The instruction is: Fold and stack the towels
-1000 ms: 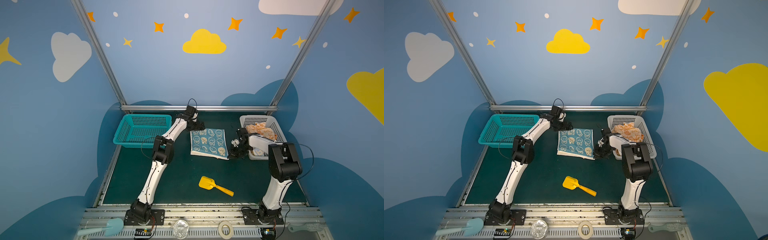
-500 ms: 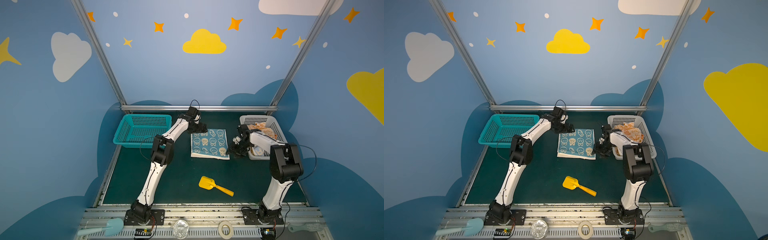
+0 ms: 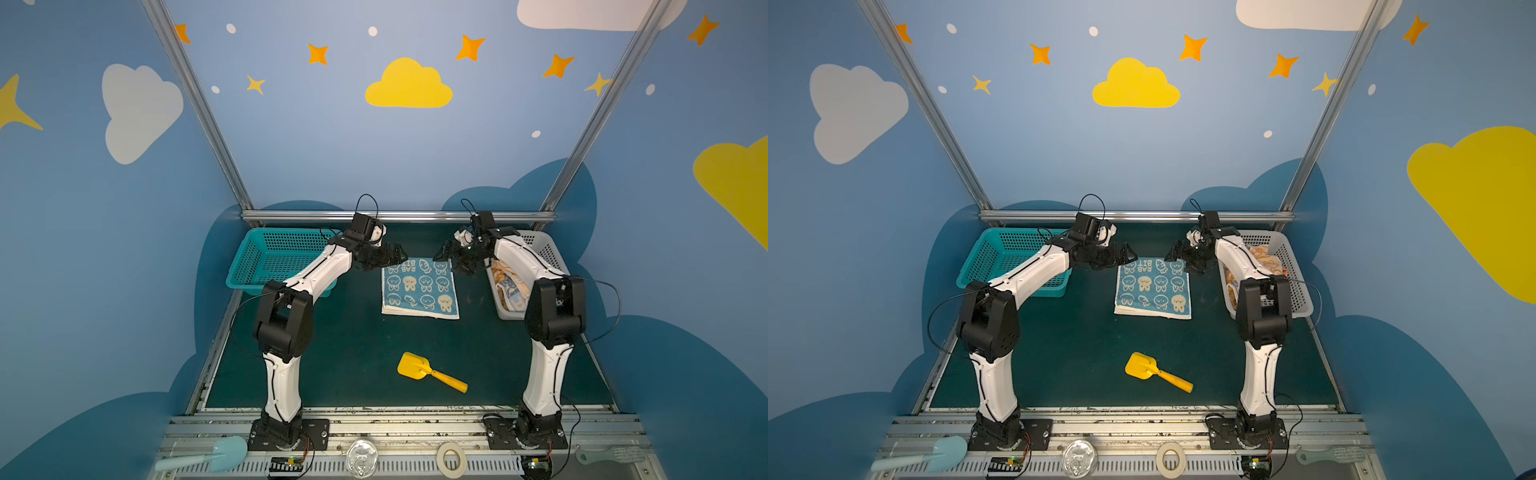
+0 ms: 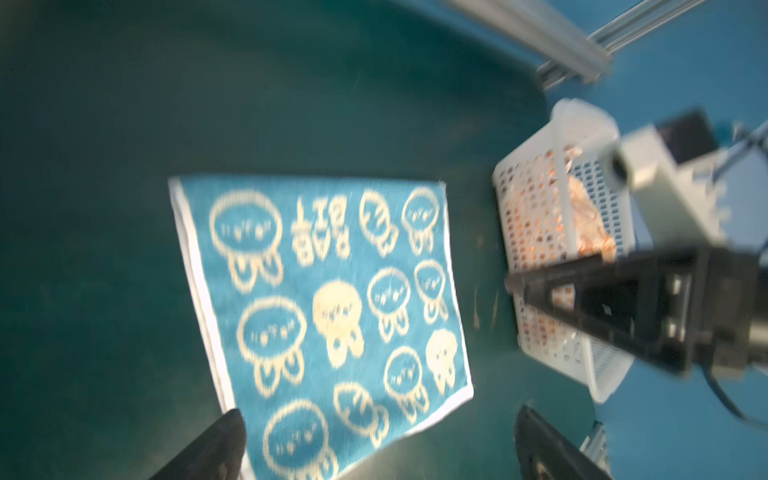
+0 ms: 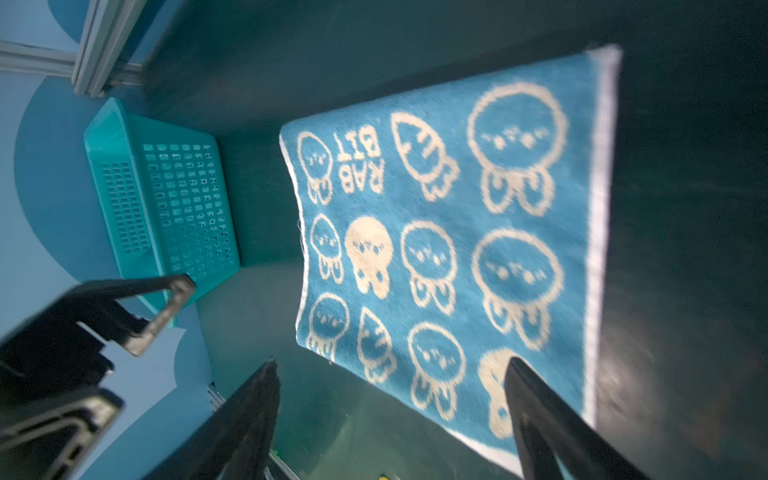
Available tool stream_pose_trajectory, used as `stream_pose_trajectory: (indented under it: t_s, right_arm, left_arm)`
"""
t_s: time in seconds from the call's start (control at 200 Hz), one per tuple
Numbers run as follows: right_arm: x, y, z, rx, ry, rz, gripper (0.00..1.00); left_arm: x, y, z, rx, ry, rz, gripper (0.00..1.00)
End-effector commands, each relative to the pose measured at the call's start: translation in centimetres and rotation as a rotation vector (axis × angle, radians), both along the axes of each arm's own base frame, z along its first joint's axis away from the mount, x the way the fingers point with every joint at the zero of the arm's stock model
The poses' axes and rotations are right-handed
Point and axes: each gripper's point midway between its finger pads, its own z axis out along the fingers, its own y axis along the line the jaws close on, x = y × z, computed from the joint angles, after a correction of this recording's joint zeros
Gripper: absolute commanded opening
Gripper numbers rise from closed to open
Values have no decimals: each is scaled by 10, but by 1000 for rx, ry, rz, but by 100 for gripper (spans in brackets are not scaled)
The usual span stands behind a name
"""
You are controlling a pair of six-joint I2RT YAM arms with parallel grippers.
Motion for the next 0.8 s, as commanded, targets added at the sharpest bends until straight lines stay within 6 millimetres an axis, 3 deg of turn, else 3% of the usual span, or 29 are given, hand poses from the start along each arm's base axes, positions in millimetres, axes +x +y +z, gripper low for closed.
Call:
stream_pose_trajectory:
  t_s: [0.0,0.15,0.416,0.606,0.796]
  right_arm:
    - [-3,47,2,97,28,94,85]
    - [2,83,-14,143,45,154,85]
    - [8,118,-35,188,42,229,85]
    - [18,122,-52,172,42,236,85]
    - [18,123,-59,163,60,231,85]
  left_arm:
    - [-18,-2,-10,-65,28,17,100]
    - [-40,-5,-23,-94,67,12,100]
    - [-65,-17,-30,-127,96,0,100]
    - [-78,-19,-20,-134,72,-9,100]
    - [-86,-23,-34,-123,112,-25,100]
